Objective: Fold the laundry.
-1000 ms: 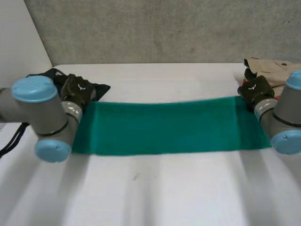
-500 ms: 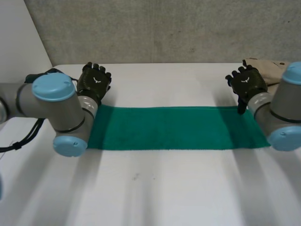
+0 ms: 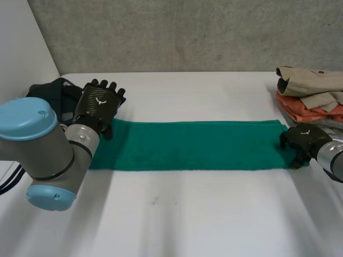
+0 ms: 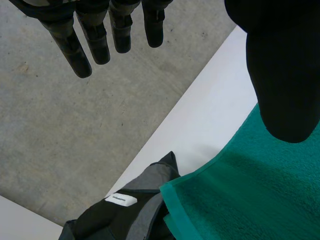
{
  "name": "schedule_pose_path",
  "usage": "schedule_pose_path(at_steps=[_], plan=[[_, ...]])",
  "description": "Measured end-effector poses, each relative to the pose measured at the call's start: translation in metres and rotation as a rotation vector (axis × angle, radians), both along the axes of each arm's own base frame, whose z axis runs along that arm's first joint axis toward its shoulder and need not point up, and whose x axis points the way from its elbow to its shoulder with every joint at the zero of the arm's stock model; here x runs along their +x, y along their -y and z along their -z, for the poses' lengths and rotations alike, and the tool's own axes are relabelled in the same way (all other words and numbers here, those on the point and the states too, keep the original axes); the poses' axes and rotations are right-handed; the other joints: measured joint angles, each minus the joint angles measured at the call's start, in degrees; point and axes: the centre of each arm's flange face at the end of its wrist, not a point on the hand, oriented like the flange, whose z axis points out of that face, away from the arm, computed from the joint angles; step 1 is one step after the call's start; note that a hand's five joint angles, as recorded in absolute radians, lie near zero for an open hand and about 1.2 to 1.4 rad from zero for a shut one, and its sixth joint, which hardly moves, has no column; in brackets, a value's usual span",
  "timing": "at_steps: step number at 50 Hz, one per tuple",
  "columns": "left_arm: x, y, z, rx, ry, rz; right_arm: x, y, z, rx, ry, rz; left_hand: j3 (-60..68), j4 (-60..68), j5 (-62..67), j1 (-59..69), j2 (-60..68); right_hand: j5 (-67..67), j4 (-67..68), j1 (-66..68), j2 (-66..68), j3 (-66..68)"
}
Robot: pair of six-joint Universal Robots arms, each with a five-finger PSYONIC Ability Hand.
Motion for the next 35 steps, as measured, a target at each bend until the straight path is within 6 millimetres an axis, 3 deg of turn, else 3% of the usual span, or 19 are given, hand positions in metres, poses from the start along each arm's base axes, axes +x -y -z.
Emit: schedule_pose_path(at_steps=[1, 2, 5, 10, 16, 21, 25, 29, 32, 34, 35], plan=[[0.0, 0.0, 0.001, -0.001, 0.0, 0.0, -0.001, 0.002, 0.001, -0.012, -0.001, 0.002, 0.0, 0.0, 0.0, 0.0, 0.0, 14.5, 14.6, 13.7, 14.0, 14.5], [0.0, 0.0, 0.001, -0.002, 0.0, 0.0, -0.002, 0.004, 0.002, -0.02, -0.002, 0.006, 0.0, 0.0, 0.0, 0.0, 0.0, 20.5, 20.5, 19.4, 20.4, 20.4], [0.0, 0.001, 0.002, -0.002, 0.001, -0.001, -0.007, 0.008, 0.003, -0.042, -0.008, 0.025, 0.0, 0.0, 0.0, 0.0, 0.0, 23.1, 25.2, 19.9, 23.4, 24.6], [0.001, -0.002, -0.002, -0.009, -0.001, -0.002, -0.03, 0.015, -0.001, -0.07, -0.045, 0.112, 0.0, 0.0, 0.0, 0.0, 0.0, 23.1, 25.6, 19.9, 23.4, 24.8], [0.004, -0.008, -0.016, -0.037, -0.014, -0.002, -0.079, 0.024, -0.028, -0.159, -0.212, 0.224, 0.0, 0.0, 0.0, 0.0, 0.0, 23.3, 25.6, 19.9, 23.4, 24.8], [0.007, -0.013, -0.024, -0.054, -0.023, -0.003, -0.09, 0.028, -0.044, -0.221, -0.36, 0.208, 0.0, 0.0, 0.0, 0.0, 0.0, 23.5, 25.6, 19.9, 23.4, 24.8], [0.009, -0.015, -0.028, -0.061, -0.028, -0.007, -0.061, 0.026, -0.057, -0.285, -0.367, 0.134, 0.0, 0.0, 0.0, 0.0, 0.0, 23.5, 25.7, 19.9, 23.4, 24.9], [0.012, -0.017, -0.032, -0.069, -0.032, -0.011, 0.006, 0.013, -0.077, -0.383, -0.271, -0.015, 0.0, 0.0, 0.0, 0.0, 0.0, 23.7, 25.8, 19.9, 23.4, 25.0], [0.013, -0.019, -0.035, -0.074, -0.035, -0.014, 0.063, -0.009, -0.089, -0.447, -0.184, -0.158, 0.0, 0.0, 0.0, 0.0, 0.0, 23.7, 25.8, 19.9, 23.4, 25.0], [0.014, -0.02, -0.036, -0.076, -0.036, -0.015, 0.086, -0.021, -0.092, -0.467, -0.151, -0.227, 0.0, 0.0, 0.0, 0.0, 0.0, 23.7, 25.8, 19.9, 23.4, 25.0], [0.015, -0.021, -0.036, -0.076, -0.036, -0.016, 0.115, -0.038, -0.092, -0.49, -0.113, -0.319, 0.0, 0.0, 0.0, 0.0, 0.0, 23.7, 25.8, 19.9, 23.4, 25.0]])
